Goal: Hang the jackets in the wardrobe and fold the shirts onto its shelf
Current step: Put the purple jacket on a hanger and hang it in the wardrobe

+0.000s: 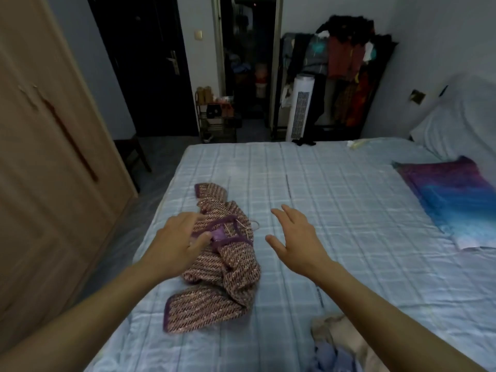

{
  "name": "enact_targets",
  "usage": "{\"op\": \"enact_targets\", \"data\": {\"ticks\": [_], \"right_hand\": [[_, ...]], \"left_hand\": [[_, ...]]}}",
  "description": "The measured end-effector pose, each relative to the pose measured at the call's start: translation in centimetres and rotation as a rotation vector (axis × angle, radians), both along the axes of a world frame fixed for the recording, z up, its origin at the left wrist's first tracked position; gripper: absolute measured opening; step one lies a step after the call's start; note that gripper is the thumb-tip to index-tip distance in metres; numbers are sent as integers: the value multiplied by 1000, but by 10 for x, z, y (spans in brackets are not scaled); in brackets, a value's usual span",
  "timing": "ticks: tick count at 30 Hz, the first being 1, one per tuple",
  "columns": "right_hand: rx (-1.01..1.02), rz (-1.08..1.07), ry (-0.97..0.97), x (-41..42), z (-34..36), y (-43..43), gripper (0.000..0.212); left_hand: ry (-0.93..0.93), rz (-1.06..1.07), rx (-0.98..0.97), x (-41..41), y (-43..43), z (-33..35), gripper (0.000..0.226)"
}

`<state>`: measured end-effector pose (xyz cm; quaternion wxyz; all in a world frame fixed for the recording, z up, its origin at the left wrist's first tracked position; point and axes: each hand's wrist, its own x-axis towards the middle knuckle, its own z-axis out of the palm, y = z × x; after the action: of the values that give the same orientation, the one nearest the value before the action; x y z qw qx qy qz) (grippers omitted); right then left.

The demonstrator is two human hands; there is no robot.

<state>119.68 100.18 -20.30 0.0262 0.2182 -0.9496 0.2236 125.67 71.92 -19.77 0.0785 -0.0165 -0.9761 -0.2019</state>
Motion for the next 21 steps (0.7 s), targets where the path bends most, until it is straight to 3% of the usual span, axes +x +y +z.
{"op": "enact_targets", "data": {"ticks": [7,11,15,21], "right_hand": [[1,-4,-78,-52,-36,-8,66],[4,-41,-118,-81,-52,-19,64],[33,-66,-157,-111,-75,-31,64],[79,-97,-258,-172,-129,-63,65]], "left_hand": [[-107,-40,-52,-39,8,-30,60],[-155,-19,-2,-73,-3,-45,63],[-175,-60,28,-111,-19,-67,50],[-241,-83,47,-181,-45,-121,53]]}}
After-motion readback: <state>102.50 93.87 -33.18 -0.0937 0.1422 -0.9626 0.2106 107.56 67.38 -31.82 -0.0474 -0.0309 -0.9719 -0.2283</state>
